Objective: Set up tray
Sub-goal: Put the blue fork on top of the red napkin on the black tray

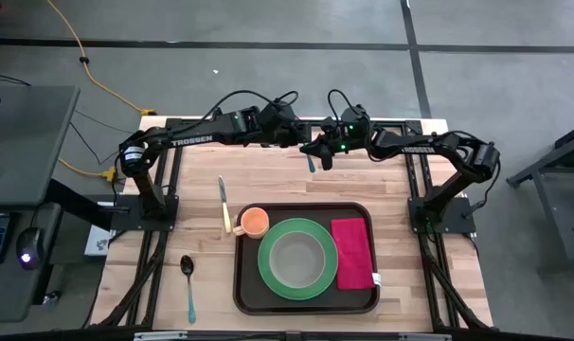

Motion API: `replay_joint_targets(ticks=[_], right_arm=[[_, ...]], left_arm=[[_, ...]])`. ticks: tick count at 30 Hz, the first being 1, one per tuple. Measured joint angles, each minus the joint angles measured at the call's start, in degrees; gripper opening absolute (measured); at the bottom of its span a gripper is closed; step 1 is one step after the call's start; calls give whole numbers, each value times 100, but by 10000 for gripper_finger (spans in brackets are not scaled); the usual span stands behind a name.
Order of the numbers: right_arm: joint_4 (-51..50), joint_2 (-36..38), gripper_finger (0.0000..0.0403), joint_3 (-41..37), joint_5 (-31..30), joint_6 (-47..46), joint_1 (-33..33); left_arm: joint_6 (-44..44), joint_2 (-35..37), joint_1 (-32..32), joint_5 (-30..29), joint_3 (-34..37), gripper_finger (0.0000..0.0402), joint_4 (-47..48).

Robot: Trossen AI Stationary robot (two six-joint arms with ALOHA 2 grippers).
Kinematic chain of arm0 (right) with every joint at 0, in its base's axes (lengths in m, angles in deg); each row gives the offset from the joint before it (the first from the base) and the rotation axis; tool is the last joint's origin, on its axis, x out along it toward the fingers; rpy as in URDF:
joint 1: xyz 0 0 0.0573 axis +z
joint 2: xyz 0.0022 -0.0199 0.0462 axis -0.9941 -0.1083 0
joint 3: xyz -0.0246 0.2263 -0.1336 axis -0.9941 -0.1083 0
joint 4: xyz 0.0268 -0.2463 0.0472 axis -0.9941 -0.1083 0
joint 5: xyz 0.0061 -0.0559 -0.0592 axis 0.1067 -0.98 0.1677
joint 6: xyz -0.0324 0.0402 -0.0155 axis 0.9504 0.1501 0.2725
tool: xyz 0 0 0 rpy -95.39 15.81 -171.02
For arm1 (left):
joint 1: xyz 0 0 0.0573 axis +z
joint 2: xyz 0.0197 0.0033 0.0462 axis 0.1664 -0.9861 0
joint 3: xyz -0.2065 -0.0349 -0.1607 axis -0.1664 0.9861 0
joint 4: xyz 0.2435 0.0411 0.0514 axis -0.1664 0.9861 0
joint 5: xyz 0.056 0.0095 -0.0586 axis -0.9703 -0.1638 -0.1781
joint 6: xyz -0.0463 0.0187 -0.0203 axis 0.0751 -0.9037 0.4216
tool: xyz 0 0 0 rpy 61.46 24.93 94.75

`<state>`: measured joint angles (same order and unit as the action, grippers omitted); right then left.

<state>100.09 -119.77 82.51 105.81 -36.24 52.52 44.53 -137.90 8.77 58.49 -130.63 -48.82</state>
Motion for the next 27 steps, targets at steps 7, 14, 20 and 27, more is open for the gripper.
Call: replay_joint_targets(ticks=[7, 14, 20, 27], right_arm=[[-164, -2, 1, 175, -2, 53, -19], [-244, -2, 0, 218, 3, 50, -87], [-188, 0, 1, 242, -1, 49, -168], [-216, 0, 1, 242, -29, 19, -311]], left_arm=[[-3, 18, 4, -27, -6, 21, -14], [-52, 17, 4, -27, -7, 31, -26], [-112, 8, -4, -6, -5, 62, -16], [-128, 8, -9, 3, -4, 74, -34]])
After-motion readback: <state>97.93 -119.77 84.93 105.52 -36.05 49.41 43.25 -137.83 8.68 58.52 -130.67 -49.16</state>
